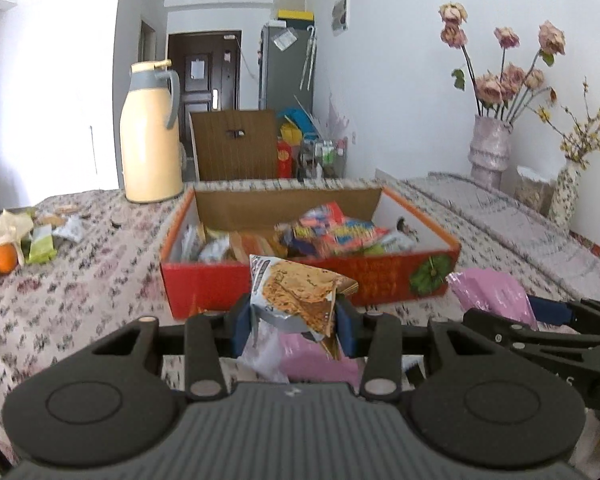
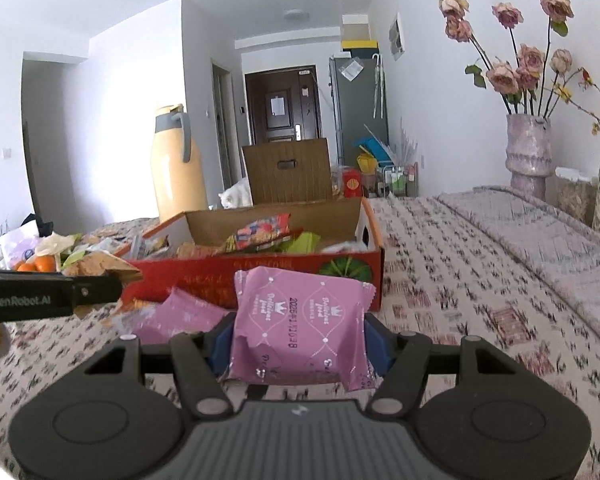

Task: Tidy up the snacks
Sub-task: 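Carry the cracker packet and pink cake over the box and lower them, then open both tools to release the snacks into the box, then move both tools back over the remaining snack pile, then grasp a white cracker packet with the right tool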

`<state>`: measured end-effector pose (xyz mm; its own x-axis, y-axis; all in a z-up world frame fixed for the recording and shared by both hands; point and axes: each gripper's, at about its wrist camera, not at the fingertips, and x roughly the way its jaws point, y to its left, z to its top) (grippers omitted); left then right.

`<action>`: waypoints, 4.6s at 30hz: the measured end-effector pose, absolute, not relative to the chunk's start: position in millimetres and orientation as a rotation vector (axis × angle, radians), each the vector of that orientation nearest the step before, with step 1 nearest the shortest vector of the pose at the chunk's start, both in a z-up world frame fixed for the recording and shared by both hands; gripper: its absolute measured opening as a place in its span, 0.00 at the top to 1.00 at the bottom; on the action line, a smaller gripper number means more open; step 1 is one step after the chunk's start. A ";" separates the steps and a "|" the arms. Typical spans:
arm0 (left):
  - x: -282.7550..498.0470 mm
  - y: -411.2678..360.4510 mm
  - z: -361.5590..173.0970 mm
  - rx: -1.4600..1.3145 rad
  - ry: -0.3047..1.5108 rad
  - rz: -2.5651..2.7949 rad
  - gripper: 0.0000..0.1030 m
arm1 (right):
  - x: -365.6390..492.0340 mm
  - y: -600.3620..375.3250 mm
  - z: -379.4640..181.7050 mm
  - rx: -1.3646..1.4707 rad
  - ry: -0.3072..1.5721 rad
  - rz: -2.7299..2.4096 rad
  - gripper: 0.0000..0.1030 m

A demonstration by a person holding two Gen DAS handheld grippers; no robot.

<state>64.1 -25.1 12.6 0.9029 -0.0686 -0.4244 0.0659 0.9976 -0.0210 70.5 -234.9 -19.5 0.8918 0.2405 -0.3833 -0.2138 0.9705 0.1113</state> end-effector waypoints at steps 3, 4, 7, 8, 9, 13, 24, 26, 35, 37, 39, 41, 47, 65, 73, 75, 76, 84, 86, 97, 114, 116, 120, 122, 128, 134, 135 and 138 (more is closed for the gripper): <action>75.7 -22.5 22.1 -0.003 0.412 -0.056 0.59 | 83.4 -231.9 -13.6 0.064 0.391 0.231 0.38; 79.2 -21.3 24.9 -0.003 0.405 -0.052 0.59 | 87.7 -231.0 -11.7 0.063 0.387 0.230 0.38; 90.2 -20.5 34.1 0.005 0.380 -0.042 0.59 | 102.8 -227.7 -5.6 0.056 0.375 0.227 0.38; 94.4 -20.6 37.1 0.008 0.372 -0.038 0.59 | 107.4 -226.6 -3.6 0.054 0.370 0.226 0.38; 97.9 -20.3 39.6 0.010 0.367 -0.037 0.59 | 112.5 -225.5 -1.2 0.052 0.365 0.225 0.38; 116.4 -19.5 47.8 0.015 0.353 -0.026 0.59 | 133.3 -220.1 8.0 0.044 0.346 0.227 0.38; 175.7 -16.4 64.7 0.021 0.337 0.023 0.59 | 201.3 -210.9 27.1 0.025 0.337 0.233 0.38; 187.7 -15.7 65.4 0.021 0.337 0.033 0.59 | 215.2 -209.7 27.8 0.026 0.350 0.233 0.38; 231.7 -2.7 33.3 -0.012 0.375 0.082 0.59 | 258.6 -206.4 7.7 0.057 0.383 0.182 0.38; 235.0 0.8 26.7 -0.013 0.388 0.079 0.59 | 263.2 -206.4 0.9 0.055 0.401 0.186 0.38; 237.2 2.5 22.3 -0.012 0.403 0.067 0.59 | 267.1 -205.5 -4.8 0.051 0.423 0.194 0.38; 237.9 3.1 19.3 -0.009 0.413 0.064 0.59 | 269.8 -203.9 -9.8 0.045 0.445 0.202 0.38; 236.4 6.1 17.0 -0.027 0.416 0.078 0.45 | 264.6 -203.0 -11.8 0.049 0.446 0.220 0.29; 226.7 8.7 22.8 -0.064 0.364 0.134 0.00 | 254.0 -209.1 -4.6 0.070 0.403 0.211 0.00; 213.8 5.4 42.6 -0.074 0.340 0.129 0.00 | 239.2 -207.6 13.1 0.041 0.373 0.199 0.00; 205.4 3.9 49.2 -0.074 0.323 0.125 0.00 | 231.4 -208.4 17.1 0.036 0.365 0.197 0.00; 200.8 3.7 51.9 -0.072 0.316 0.123 0.00 | 226.8 -208.9 18.9 0.036 0.364 0.196 0.00; 162.7 7.1 62.2 -0.070 0.290 0.114 0.00 | 190.3 -209.4 25.3 0.027 0.361 0.198 0.00; 154.4 9.7 61.0 -0.071 0.294 0.114 0.00 | 180.7 -208.7 24.2 0.023 0.365 0.202 0.00; 116.2 27.9 33.3 -0.058 0.371 0.105 0.00 | 134.9 -198.9 3.3 -0.001 0.431 0.224 0.00; 97.4 60.0 -27.5 -0.078 0.501 0.092 0.00 | 114.7 -181.8 -36.0 -0.053 0.561 0.236 0.00; 101.0 62.7 -34.2 -0.091 0.525 0.101 0.00 | 116.6 -179.6 -39.5 -0.060 0.582 0.228 0.00; 100.8 67.1 -36.4 -0.122 0.527 0.086 0.00 | 123.3 -175.9 -43.4 -0.065 0.605 0.218 0.00; 100.9 66.9 -37.6 -0.125 0.531 0.083 0.00 | 129.2 -174.9 -43.9 -0.070 0.615 0.215 0.00; 101.7 66.6 -39.1 -0.129 0.535 0.084 0.00 | 153.4 -166.3 -49.2 -0.119 0.679 0.186 0.00; 102.8 66.9 -40.1 -0.133 0.542 0.089 0.00 | 171.7 -161.2 -56.4 -0.141 0.733 0.193 0.00; 102.8 66.9 -40.3 -0.133 0.542 0.090 0.00 | 174.0 -161.3 -58.6 -0.137 0.746 0.191 0.00; 103.1 67.2 -40.7 -0.134 0.543 0.089 0.00 | 177.7 -166.3 -61.6 -0.092 0.761 0.198 0.00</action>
<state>103.1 67.2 -40.7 0.8528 0.0493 -0.5198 -0.1198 0.9874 -0.1029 177.7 -166.3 -61.6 0.7067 0.1448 -0.6925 -0.2114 0.9773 -0.0114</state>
